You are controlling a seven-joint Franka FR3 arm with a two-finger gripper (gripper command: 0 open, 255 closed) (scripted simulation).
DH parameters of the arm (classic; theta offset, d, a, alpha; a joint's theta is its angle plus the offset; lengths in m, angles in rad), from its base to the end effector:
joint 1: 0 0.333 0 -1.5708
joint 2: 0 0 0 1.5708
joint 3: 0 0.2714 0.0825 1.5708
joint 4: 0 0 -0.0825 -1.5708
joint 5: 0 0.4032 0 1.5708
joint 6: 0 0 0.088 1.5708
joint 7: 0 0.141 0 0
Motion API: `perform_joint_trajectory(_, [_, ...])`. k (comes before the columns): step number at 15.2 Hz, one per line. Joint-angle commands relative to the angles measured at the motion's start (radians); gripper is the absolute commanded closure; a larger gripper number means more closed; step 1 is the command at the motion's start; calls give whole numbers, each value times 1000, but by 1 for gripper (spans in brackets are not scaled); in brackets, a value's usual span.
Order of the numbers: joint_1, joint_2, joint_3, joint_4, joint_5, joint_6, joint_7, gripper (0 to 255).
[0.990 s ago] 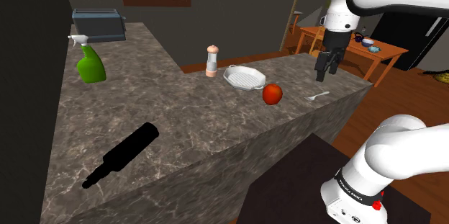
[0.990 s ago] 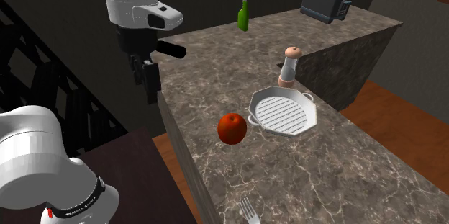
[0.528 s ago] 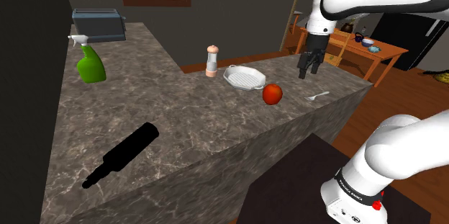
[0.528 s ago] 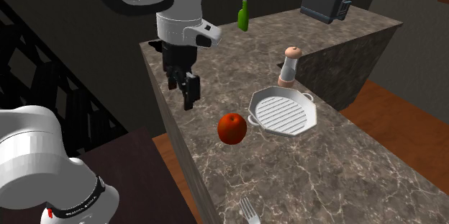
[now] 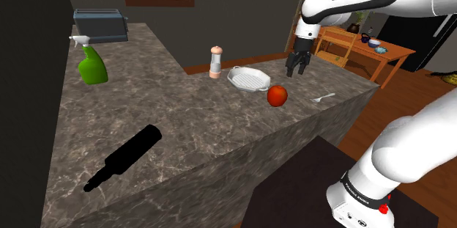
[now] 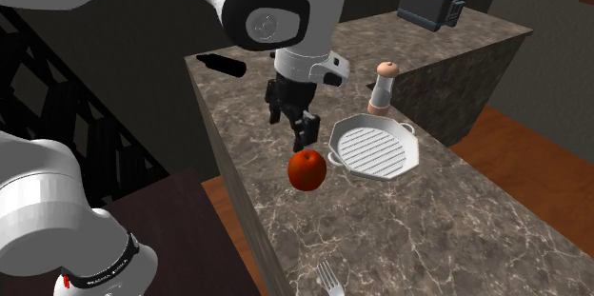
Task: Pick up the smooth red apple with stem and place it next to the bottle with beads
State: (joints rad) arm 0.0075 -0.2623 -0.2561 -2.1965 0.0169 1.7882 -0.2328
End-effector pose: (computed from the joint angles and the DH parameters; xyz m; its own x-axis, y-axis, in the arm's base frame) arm 0.4682 -0.1168 0.3941 0.9914 0.0004 -0.1306 -0.0147 -0.9933 -0.1146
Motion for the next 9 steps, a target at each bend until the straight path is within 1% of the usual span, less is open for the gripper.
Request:
perform_joint_trajectory(1, [2, 85, -22, 47, 39, 32, -39, 0])
perform_joint_trajectory(5, [-3, 254, -52, 170, 130, 59, -117, 0])
perform_joint_trajectory(6, [-6, 271, -53, 183, 139, 60, -125, 0])
perform_joint_trajectory(9, [-4, 275, -50, 148, 143, 100, -127, 0])
